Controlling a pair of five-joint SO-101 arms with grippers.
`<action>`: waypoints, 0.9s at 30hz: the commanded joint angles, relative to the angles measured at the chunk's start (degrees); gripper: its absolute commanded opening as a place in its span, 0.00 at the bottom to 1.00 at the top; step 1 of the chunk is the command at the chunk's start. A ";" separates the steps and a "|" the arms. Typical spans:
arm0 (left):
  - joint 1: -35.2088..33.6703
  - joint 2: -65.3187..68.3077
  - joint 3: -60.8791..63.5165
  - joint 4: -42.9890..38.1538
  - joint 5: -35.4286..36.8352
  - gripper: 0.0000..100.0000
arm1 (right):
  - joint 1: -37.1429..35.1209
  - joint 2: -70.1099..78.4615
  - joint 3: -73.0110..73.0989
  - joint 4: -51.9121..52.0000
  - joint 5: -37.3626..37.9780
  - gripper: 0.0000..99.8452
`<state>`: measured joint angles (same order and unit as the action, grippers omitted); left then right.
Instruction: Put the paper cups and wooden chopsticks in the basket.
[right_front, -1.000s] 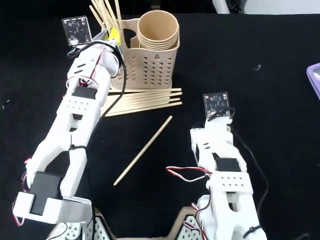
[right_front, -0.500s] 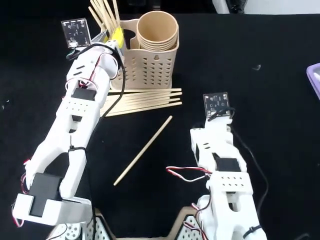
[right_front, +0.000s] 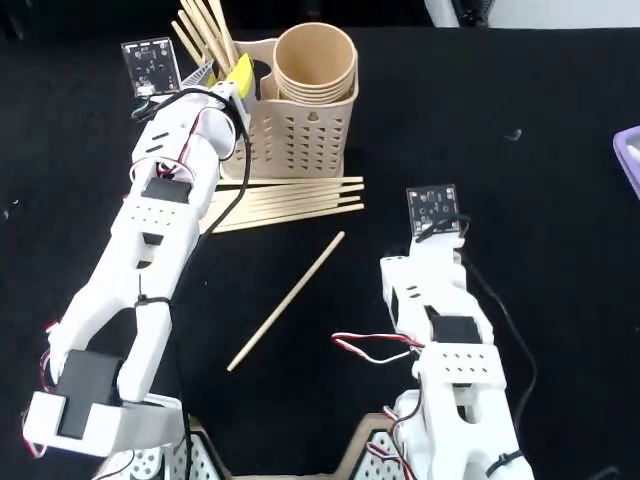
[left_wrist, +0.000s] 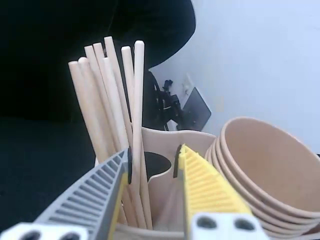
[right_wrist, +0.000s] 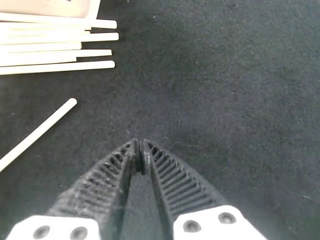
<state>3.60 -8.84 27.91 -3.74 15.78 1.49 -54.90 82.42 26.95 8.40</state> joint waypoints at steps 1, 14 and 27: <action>-0.13 -5.98 -0.04 0.97 0.44 0.17 | -0.62 -0.04 -0.75 -1.32 0.70 0.01; -0.84 -28.13 -3.30 26.46 -6.59 0.17 | -0.44 -0.04 -0.66 -1.32 0.70 0.01; -20.18 -41.76 24.22 71.03 -34.73 0.18 | -0.70 0.13 -11.91 14.33 0.79 0.13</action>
<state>-9.32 -49.27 44.09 65.01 -13.05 1.49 -54.90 78.99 32.57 8.40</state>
